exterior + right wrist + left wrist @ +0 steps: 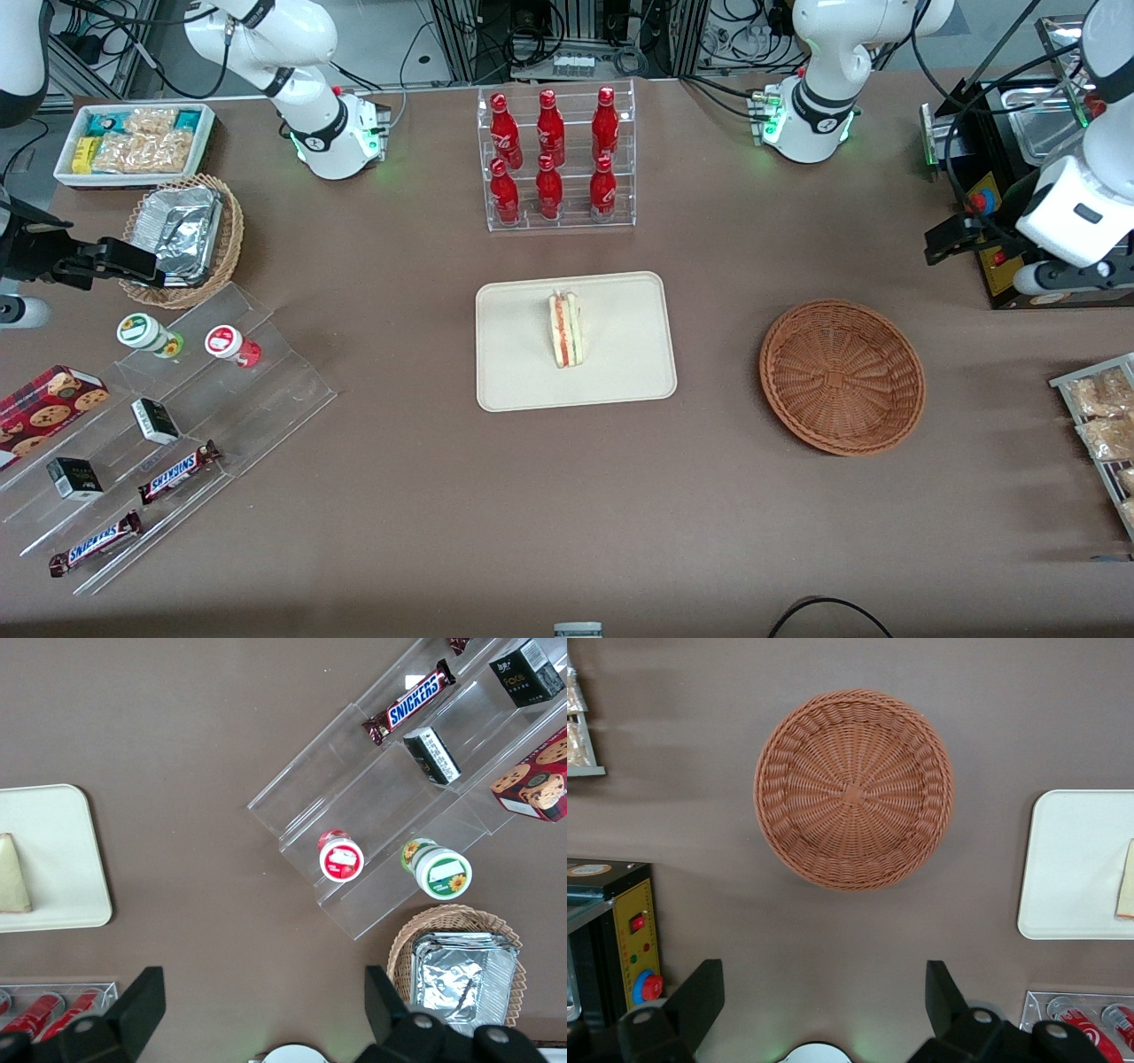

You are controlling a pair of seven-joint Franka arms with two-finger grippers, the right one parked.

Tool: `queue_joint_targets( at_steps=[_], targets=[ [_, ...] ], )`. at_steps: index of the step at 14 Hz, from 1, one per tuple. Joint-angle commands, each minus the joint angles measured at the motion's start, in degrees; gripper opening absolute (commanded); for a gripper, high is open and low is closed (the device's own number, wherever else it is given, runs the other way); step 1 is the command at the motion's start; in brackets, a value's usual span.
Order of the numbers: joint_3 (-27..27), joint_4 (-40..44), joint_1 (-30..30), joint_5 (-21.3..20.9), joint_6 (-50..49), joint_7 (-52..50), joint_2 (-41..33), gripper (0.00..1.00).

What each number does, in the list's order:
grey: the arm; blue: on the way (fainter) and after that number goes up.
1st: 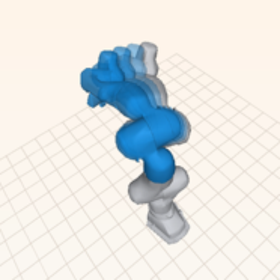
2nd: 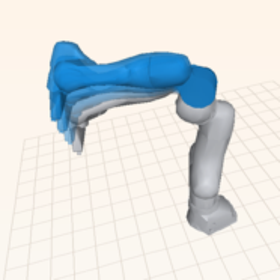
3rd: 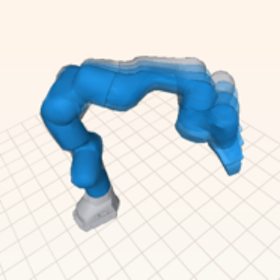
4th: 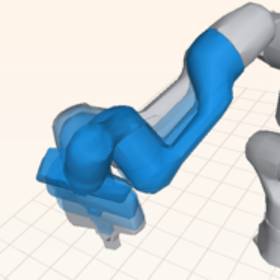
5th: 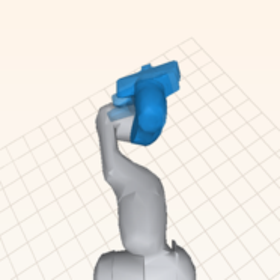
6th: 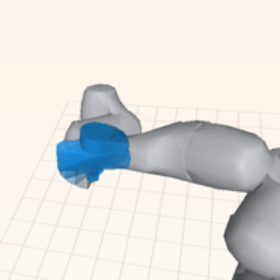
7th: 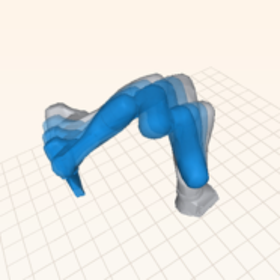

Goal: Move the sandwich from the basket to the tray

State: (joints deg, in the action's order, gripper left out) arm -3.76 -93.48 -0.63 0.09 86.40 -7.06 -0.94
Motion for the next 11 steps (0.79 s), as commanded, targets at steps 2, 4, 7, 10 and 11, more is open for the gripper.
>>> queue_joint_targets(
  at_steps=[2, 4, 7, 10, 11],
  targets=[
    [0.59, 0.39, -0.34, 1.05, 0.44, 1.17, -1.17, 1.0],
    [0.6, 1.54, -0.08, 1.14, 0.7, 1.26, -0.56, 1.0],
    [0.6, 1.89, 0.45, 0.96, 4.92, 1.26, -0.91, 1.0],
    [1.03, 1.72, 0.36, 0.96, 4.4, 1.26, -1.34, 1.0],
    [1.82, 1.54, 0.45, 0.96, 3.87, 1.26, -1.52, 1.0]
  ],
)
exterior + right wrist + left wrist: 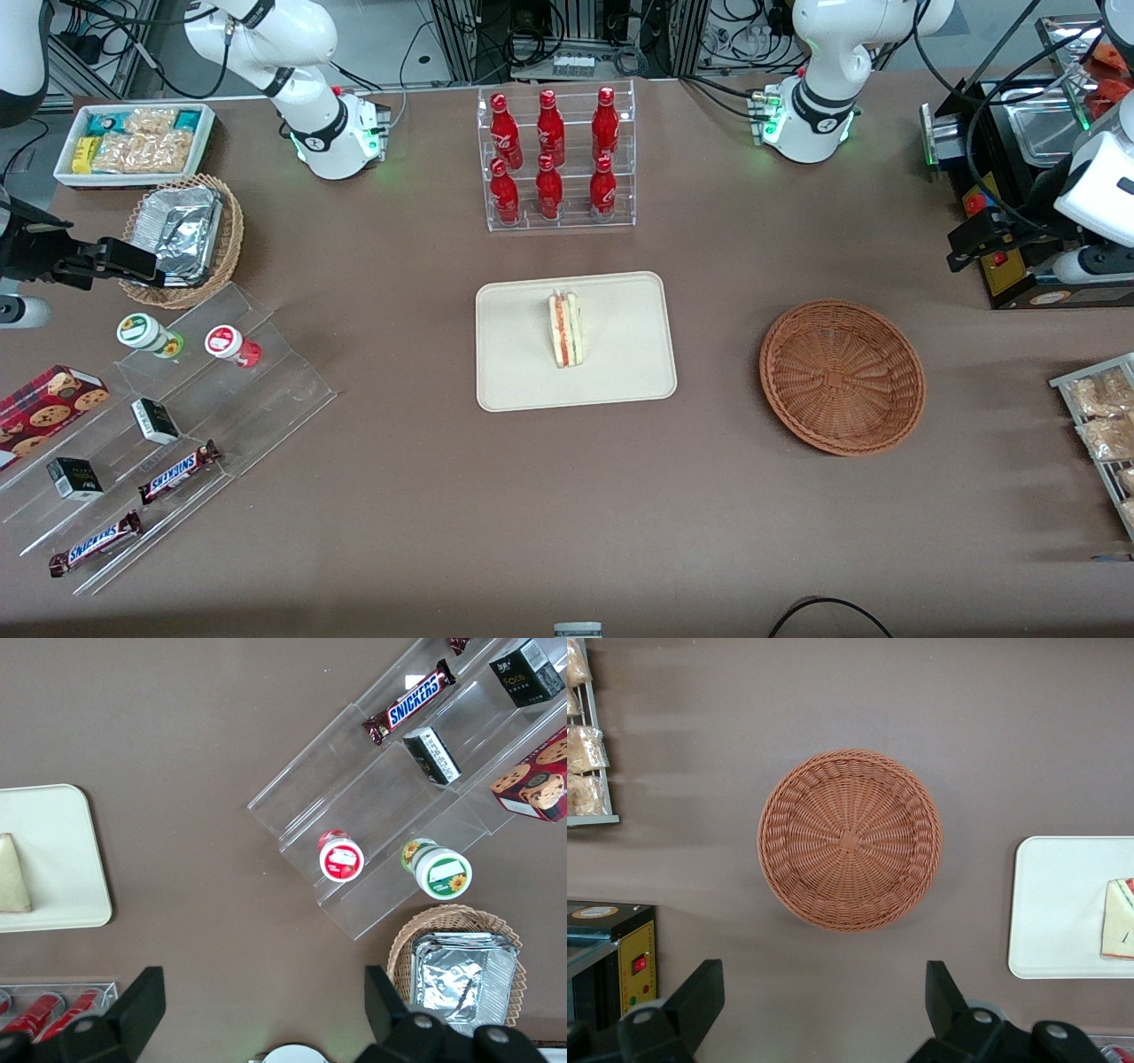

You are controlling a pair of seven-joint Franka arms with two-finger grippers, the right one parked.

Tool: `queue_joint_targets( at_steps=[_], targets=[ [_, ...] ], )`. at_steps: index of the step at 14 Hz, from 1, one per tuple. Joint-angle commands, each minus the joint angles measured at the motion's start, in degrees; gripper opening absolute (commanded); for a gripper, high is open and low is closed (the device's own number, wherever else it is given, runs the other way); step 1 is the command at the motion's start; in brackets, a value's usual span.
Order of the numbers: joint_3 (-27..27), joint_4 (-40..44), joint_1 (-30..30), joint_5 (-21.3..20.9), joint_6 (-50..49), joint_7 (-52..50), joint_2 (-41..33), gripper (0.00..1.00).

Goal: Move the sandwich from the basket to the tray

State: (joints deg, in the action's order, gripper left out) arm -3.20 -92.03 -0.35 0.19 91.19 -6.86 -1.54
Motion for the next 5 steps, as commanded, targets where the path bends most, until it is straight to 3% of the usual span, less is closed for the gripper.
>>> queue_joint_targets(
  at_steps=[1, 5],
  targets=[
    [1.35, 0.18, 0.17, 0.87, -1.71, 0.97, -1.01, 1.0],
    [2.14, 3.16, 0.0, 1.48, -4.34, 1.06, -0.4, 1.0]
  ],
)
